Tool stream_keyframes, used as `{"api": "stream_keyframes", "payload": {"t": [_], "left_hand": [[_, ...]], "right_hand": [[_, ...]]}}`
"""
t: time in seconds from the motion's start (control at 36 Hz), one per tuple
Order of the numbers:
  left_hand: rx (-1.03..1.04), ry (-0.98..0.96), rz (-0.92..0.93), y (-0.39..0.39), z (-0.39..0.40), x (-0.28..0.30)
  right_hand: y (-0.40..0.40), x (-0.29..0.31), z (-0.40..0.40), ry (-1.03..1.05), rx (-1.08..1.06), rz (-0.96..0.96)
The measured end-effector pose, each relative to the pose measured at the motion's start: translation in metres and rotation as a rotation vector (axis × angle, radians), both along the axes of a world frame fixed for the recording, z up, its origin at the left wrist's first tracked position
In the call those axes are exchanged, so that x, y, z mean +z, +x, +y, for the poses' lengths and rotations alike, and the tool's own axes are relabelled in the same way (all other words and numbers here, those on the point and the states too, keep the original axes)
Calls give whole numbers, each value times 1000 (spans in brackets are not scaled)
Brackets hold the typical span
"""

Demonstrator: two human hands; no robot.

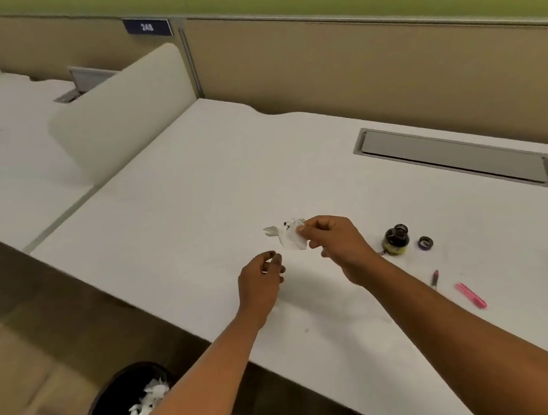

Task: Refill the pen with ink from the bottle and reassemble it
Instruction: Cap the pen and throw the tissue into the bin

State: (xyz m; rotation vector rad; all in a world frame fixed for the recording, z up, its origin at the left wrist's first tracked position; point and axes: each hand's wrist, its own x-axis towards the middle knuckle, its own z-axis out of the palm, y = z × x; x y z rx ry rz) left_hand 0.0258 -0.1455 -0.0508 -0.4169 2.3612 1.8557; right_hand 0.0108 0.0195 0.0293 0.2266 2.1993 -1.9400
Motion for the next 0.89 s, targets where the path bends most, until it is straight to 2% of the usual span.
{"api": "stream_keyframes", "payload": {"t": [0.22,0.39,0.58,0.72,0.89], "left_hand": [[293,45,-38,25,-129,-10],[404,6,-112,59,-215,-32],[620,55,-174,92,-312,-60],[795,118,-208,118,-377,-84],[908,27,-270,152,-430,-113]], "right_hand": [[-3,-7,-118,-10,144,-19],[4,-18,-208,-8,272,-55],[17,-36,-307,28,422,-112],[31,-59,-375,115,578,-169],[46,-108,-452,162,652,-212]]}}
